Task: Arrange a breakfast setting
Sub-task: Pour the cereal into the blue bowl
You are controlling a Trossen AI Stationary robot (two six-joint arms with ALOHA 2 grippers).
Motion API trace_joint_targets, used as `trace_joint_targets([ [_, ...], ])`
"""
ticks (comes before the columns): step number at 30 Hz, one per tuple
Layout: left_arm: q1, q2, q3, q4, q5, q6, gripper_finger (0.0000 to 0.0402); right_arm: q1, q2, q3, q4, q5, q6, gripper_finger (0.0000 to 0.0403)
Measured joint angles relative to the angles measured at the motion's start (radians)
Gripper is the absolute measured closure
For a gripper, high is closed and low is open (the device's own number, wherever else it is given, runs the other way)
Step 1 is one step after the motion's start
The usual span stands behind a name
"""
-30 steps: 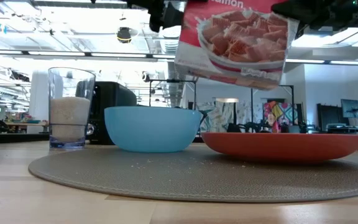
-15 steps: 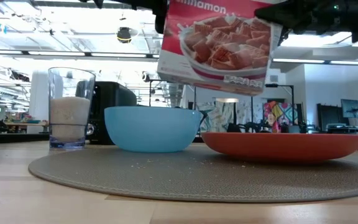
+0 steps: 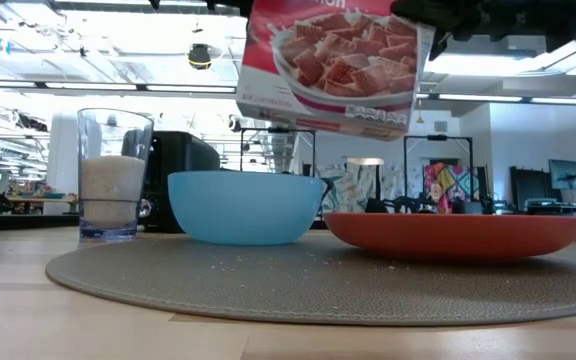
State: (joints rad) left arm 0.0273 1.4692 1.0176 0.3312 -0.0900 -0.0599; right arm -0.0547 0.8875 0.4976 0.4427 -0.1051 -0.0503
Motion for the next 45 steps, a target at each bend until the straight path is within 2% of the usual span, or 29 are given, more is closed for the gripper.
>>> trace_joint_targets([
  [2, 0.0, 0.0, 0.0, 0.001, -0.002, -0.001, 0.0051, 0.0, 0.001, 0.003, 0.0, 0.002, 0.0, 0.0375],
  [5, 0.0, 0.001, 0.0, 0.002, -0.003, 0.002, 0.0105, -0.001, 0.001, 0.003, 0.001, 0.011, 0.004, 0.0373],
  [11, 0.0, 0.002, 0.0, 0.005, 0.0, 0.038, 0.0257, -0.001, 0.001, 0.005, 0.003, 0.015, 0.017, 0.0372],
  [14, 0.0, 0.003, 0.0, 0.004, 0.008, 0.066, 0.032, -0.001, 0.001, 0.005, 0.004, 0.015, 0.02, 0.0368],
  [19, 0.0, 0.012, 0.002, 0.026, 0.015, 0.103, 0.0388, -0.001, 0.004, 0.011, 0.02, 0.014, 0.028, 0.0355],
  [23, 0.0, 0.011, 0.002, 0.031, 0.022, 0.123, 0.0397, 0.0, 0.002, 0.011, 0.026, 0.013, 0.057, 0.0334],
  [28, 0.0, -0.002, 0.0, 0.004, 0.007, 0.128, 0.04, 0.0, -0.033, 0.011, 0.011, 0.011, 0.046, 0.0272],
  [34, 0.001, -0.114, -0.001, -0.044, -0.003, 0.143, 0.0401, -0.027, -0.218, 0.011, -0.181, 0.026, 0.031, 0.0185],
  [39, 0.003, -0.229, -0.008, -0.015, -0.012, 0.182, 0.0401, -0.045, -0.334, -0.007, -0.314, 0.043, 0.027, 0.0154],
  [42, 0.003, -0.278, -0.054, 0.117, 0.01, 0.198, 0.0401, -0.046, -0.346, -0.085, -0.225, 0.047, 0.022, 0.0154],
  [45, 0.019, -0.298, -0.098, 0.256, 0.062, 0.193, 0.0401, -0.049, -0.302, -0.191, -0.026, 0.047, 0.023, 0.0153],
])
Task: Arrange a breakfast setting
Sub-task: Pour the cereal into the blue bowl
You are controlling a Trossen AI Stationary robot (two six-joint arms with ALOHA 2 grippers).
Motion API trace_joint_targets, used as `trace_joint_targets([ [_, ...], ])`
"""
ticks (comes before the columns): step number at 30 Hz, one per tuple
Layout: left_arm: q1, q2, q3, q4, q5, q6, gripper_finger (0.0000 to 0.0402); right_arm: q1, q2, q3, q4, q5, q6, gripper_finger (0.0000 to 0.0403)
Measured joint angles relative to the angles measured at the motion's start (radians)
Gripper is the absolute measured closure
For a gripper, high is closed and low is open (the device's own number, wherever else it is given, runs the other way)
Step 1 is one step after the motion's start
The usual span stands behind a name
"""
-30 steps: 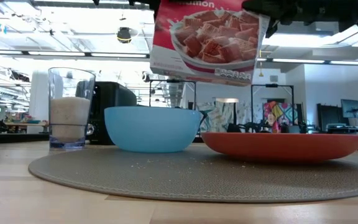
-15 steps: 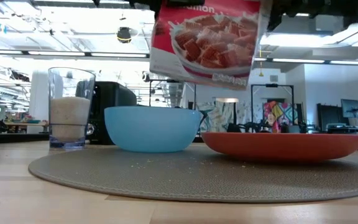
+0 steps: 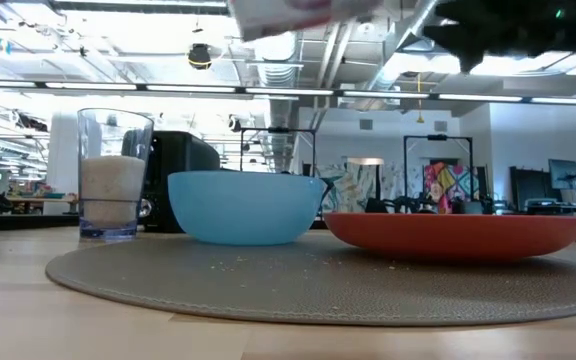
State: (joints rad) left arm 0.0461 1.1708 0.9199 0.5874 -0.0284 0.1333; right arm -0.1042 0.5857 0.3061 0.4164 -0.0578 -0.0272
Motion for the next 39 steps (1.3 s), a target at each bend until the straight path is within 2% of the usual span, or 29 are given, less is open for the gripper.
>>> trace_joint_targets([
  [4, 0.028, 0.017, -0.029, 0.143, 0.061, -0.066, 0.0401, -0.032, 0.12, -0.071, 0.244, 0.0, 0.048, 0.0153],
  [12, 0.037, 0.06, -0.031, 0.228, 0.076, -0.126, 0.0401, -0.067, 0.371, -0.027, 0.451, -0.079, 0.073, 0.0152],
  [16, 0.037, 0.06, -0.03, 0.237, 0.077, -0.138, 0.0401, -0.076, 0.405, 0.005, 0.46, -0.049, 0.026, 0.0153],
  [25, 0.037, 0.06, -0.03, 0.237, 0.077, -0.137, 0.0401, -0.077, 0.403, 0.014, 0.488, -0.016, 0.07, 0.0144],
  [28, 0.037, 0.06, -0.03, 0.236, 0.077, -0.135, 0.0401, -0.074, 0.403, 0.014, 0.481, -0.017, 0.073, 0.0116],
  [34, 0.037, 0.06, -0.03, 0.232, 0.077, -0.127, 0.0401, -0.056, 0.466, 0.016, 0.522, -0.02, 0.073, 0.0014],
  [36, 0.037, 0.06, -0.03, 0.231, 0.077, -0.127, 0.0401, -0.052, 0.498, 0.023, 0.534, -0.049, 0.03, 0.0018],
  [39, 0.037, 0.06, -0.03, 0.231, 0.077, -0.123, 0.0401, -0.037, 0.533, 0.033, 0.539, -0.046, 0.003, 0.005],
])
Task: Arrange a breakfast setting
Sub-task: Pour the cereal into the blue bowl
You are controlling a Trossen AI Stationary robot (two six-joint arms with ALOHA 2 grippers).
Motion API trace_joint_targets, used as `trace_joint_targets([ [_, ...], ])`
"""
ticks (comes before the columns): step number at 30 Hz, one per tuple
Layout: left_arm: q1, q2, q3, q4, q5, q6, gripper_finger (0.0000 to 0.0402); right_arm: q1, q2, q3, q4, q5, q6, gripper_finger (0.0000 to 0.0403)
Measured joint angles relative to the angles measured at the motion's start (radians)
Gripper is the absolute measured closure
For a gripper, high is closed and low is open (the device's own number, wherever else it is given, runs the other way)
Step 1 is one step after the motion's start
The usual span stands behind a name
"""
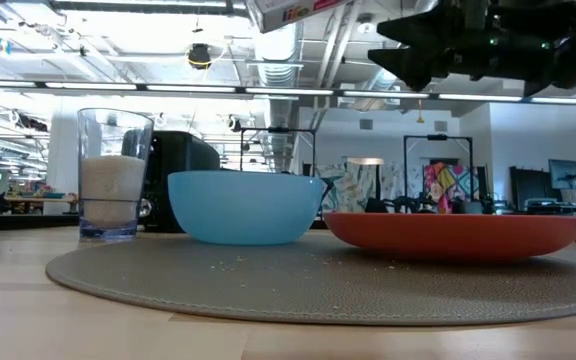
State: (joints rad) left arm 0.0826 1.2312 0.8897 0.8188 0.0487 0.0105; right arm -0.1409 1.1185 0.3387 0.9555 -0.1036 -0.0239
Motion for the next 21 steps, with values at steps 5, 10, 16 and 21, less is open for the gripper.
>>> trace_joint_targets([
  [5, 0.0, 0.0, 0.0, -0.001, 0.0, 0.0, 0.0401, 0.009, 0.061, 0.001, 0.051, 0.0, -0.047, 0.0082],
  [10, 0.0, 0.015, 0.0, 0.023, 0.011, 0.003, 0.0401, -0.041, 0.146, 0.001, 0.324, -0.052, -0.008, 0.0085],
  [16, 0.0, 0.052, 0.001, 0.076, 0.022, -0.015, 0.0401, -0.088, 0.271, 0.005, 0.613, -0.139, 0.066, 0.0085],
  [21, 0.001, 0.083, 0.001, 0.137, 0.022, -0.017, 0.0401, -0.078, 0.325, 0.076, 0.614, -0.17, 0.069, 0.0085],
])
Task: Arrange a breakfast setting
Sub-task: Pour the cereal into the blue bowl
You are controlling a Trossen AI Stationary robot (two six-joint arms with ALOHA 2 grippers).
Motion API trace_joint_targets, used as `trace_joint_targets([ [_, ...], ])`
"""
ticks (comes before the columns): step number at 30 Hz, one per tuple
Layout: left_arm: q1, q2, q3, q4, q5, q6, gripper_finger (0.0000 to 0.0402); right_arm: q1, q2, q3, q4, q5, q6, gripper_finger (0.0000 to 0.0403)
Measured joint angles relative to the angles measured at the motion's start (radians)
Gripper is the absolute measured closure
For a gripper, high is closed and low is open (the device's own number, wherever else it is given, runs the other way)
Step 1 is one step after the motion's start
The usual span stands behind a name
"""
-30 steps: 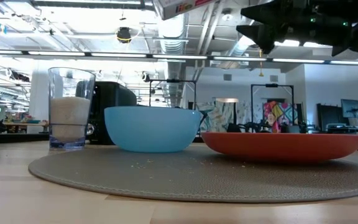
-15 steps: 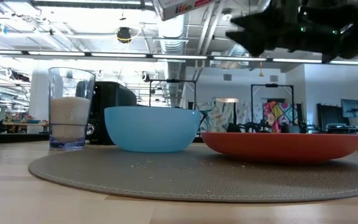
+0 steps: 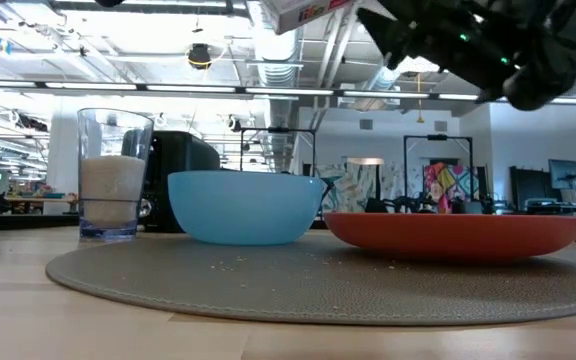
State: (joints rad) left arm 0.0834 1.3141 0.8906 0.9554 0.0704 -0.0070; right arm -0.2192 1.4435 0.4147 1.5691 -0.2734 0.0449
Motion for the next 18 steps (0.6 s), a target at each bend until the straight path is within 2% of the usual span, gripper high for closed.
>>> trace_joint_targets([
  [10, 0.001, 0.007, 0.001, 0.042, 0.0, 0.004, 0.0401, 0.021, 0.018, 0.076, -0.006, -0.031, -0.02, 0.0085],
  [18, -0.01, 0.008, 0.001, 0.034, 0.011, -0.002, 0.0401, 0.003, 0.018, 0.089, -0.05, 0.037, -0.008, 0.0085],
])
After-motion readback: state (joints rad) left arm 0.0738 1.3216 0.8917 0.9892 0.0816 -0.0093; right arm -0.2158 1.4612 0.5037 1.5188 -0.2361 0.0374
